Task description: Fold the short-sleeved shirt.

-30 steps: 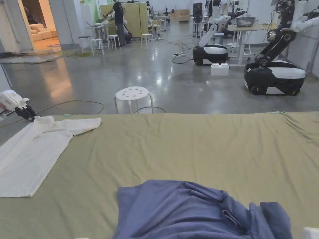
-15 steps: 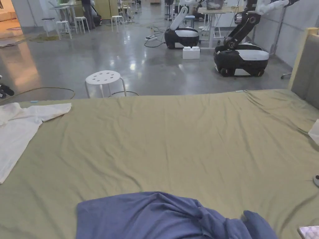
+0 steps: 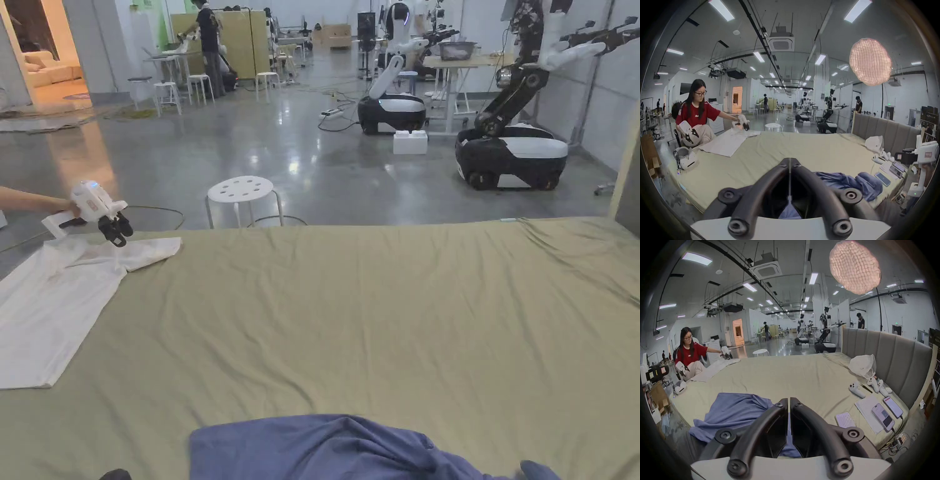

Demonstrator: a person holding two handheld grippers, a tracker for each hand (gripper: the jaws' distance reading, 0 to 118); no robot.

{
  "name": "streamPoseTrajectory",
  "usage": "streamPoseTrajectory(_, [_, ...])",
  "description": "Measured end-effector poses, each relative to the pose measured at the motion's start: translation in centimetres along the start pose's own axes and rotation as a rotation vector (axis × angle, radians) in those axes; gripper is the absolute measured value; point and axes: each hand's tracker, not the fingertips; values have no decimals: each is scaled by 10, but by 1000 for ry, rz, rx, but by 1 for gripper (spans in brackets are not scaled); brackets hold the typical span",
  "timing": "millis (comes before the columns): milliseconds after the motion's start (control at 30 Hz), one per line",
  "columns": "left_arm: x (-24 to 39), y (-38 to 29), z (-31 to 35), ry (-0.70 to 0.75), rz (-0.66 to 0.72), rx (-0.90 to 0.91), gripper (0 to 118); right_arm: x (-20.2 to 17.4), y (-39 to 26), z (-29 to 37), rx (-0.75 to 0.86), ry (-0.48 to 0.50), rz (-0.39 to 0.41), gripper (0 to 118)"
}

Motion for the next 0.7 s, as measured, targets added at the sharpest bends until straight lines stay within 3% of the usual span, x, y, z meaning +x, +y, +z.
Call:
streamPoseTrajectory(233, [-11,7,-4,-21,2,-21,0,-2,5,-4,12,25,-3,0])
streamPoseTrajectory(333, [-16,5,-27,-29,27,-114,0,0,5,-7,-5,42,-19,0])
streamPoseTrajectory(367, [-19,1,-45,-40,36,-163,7,1,3,-7,-7,48,-23,0])
streamPoseTrajectory(433, [-28,-9,-83,-70,78,-283,55,3,-1,-8,-25,55,-28,0])
streamPoseTrajectory(467, [-35,-19,-108,-109,125,-330,71,5,-5,-9,-33,56,-36,0])
streamPoseTrajectory(500, [-41,-28,-135,-132,158,-384,75,8,-9,-9,-44,58,-49,0])
streamPoseTrajectory(700, [-54,-88,-298,-51,164,-610,71,32,-35,-8,-143,8,-153,0])
